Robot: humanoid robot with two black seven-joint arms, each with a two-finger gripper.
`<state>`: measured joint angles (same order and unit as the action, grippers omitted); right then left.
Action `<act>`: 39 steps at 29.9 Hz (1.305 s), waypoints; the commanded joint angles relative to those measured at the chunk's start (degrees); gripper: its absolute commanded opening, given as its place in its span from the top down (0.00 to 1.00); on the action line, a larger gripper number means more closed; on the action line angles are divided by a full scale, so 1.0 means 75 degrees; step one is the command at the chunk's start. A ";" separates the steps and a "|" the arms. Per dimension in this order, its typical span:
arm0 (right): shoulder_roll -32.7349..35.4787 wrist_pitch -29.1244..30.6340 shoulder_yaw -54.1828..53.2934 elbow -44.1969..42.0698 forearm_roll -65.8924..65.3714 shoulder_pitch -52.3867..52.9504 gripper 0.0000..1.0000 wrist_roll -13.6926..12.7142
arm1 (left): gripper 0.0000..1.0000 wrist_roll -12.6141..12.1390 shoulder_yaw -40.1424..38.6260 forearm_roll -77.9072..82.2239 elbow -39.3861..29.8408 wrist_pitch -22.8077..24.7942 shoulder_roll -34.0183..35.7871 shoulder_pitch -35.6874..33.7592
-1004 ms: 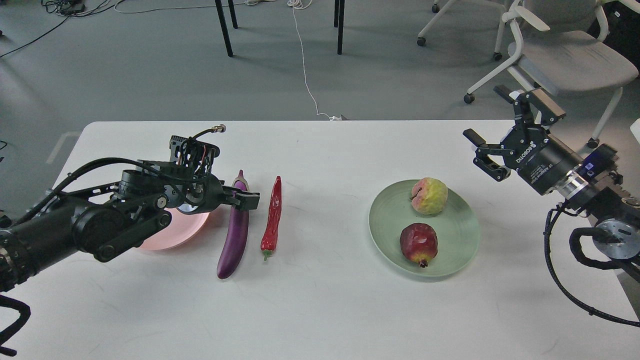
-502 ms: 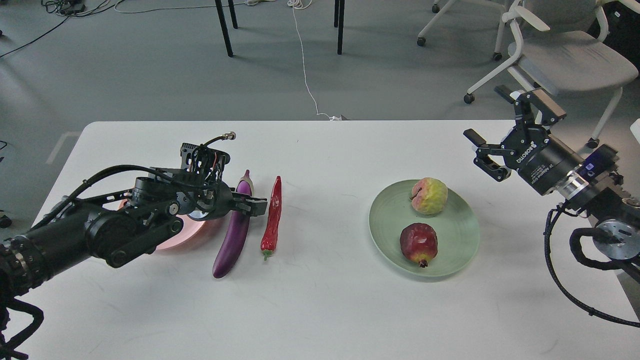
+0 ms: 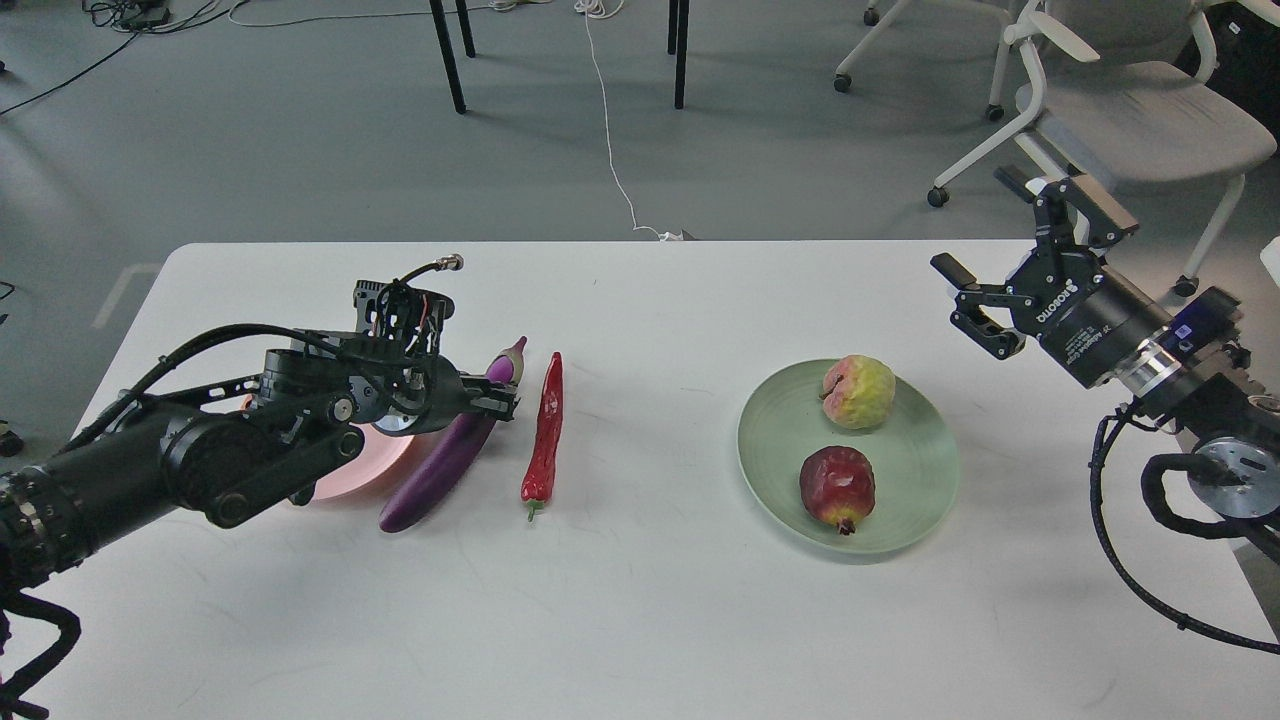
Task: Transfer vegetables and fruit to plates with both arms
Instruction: 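Lift the eggplant onto the pink plate and release it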
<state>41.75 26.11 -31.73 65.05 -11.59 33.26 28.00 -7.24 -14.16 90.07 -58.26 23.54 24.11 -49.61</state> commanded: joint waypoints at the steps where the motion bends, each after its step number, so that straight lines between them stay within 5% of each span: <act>1: -0.0012 0.0000 0.0000 -0.0001 -0.0001 -0.0005 0.01 0.0000 | 0.84 -0.0032 -0.0034 -0.0558 -0.0316 0.0108 0.0451 -0.0263; 9: -0.0047 0.0000 0.0012 -0.0013 -0.0013 -0.0005 0.01 0.0000 | 0.82 0.0249 0.0013 -0.1357 -0.0646 0.0595 0.2126 -0.0335; 12: -0.0094 0.0000 0.0012 -0.0036 -0.0024 -0.0005 0.01 0.0000 | 0.81 0.0729 0.0095 -0.1263 -0.0483 0.0425 0.2526 -0.0241; 20: -0.0118 -0.0012 0.0023 -0.0048 -0.0036 0.0006 0.01 0.0000 | 0.75 0.1082 0.0095 -0.1017 0.0502 -0.0278 0.2516 0.0064; 23: -0.0118 -0.0012 0.0023 -0.0036 -0.0036 0.0006 0.01 0.0000 | 0.63 0.1094 0.0107 -0.1017 0.0537 -0.0431 0.2480 0.0087; 29: -0.0118 -0.0012 0.0023 -0.0036 -0.0036 0.0006 0.01 0.0000 | 0.16 0.1082 0.0107 -0.0865 0.0538 -0.0513 0.2492 0.0181; 39: -0.0094 0.0000 0.0012 -0.0025 -0.0036 0.0006 0.01 0.0000 | 0.05 0.1281 -0.0057 -0.0759 0.0059 -0.0537 0.2644 -0.0146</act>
<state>41.00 26.08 -31.64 64.83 -11.87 33.32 28.00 1.77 -13.94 84.73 -55.13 19.53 43.61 -48.83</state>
